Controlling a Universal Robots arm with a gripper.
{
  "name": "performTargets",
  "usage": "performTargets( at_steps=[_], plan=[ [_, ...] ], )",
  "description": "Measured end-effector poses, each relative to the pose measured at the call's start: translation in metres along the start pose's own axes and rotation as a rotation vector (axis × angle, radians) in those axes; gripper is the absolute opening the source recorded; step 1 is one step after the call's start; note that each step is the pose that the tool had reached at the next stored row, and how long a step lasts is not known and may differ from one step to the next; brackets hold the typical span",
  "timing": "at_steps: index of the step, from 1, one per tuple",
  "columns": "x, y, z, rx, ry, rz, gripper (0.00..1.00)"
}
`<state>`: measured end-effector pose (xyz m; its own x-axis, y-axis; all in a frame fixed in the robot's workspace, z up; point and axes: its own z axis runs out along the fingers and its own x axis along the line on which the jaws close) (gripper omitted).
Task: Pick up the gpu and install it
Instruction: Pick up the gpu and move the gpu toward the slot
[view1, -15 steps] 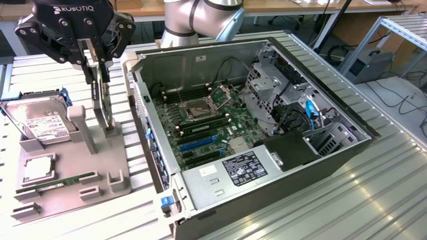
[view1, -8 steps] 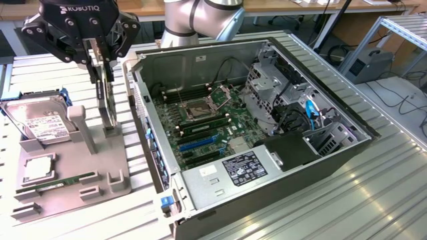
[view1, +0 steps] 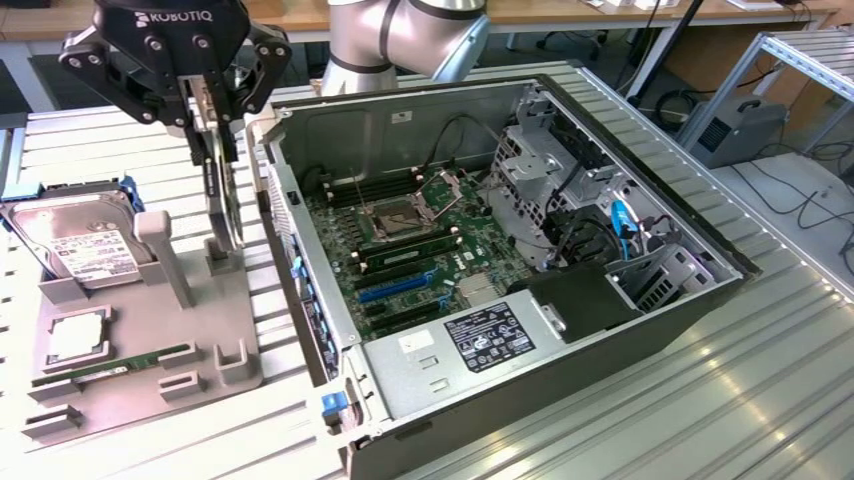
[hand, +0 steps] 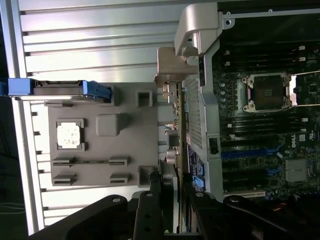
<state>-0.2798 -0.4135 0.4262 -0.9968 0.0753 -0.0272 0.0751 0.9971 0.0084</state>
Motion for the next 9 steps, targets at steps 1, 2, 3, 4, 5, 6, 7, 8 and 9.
performTargets(
  at_steps=[1,2,3,4,5,6,7,8,9],
  plan=[
    [-0.0010,0.0001,0.0000,0.0000,-0.0001,0.000,0.27],
    [-0.0018,0.0001,0.0000,0.0000,0.0000,0.000,0.27],
    [-0.0029,0.0002,0.0001,0.0000,0.0000,0.000,0.27],
    [-0.0037,0.0003,0.0001,0.0000,0.0000,0.000,0.27],
    [-0.0044,0.0003,0.0001,0.0000,0.0000,0.000,0.27],
    [-0.0053,0.0004,0.0001,0.0000,0.0000,0.000,0.27],
    [-0.0069,0.0005,0.0002,0.0000,0.0000,0.000,0.27],
    [-0.0084,0.0006,0.0002,0.0000,0.0000,0.000,0.27],
    [-0.0103,0.0008,0.0003,0.0000,0.0000,0.000,0.27]
  ],
)
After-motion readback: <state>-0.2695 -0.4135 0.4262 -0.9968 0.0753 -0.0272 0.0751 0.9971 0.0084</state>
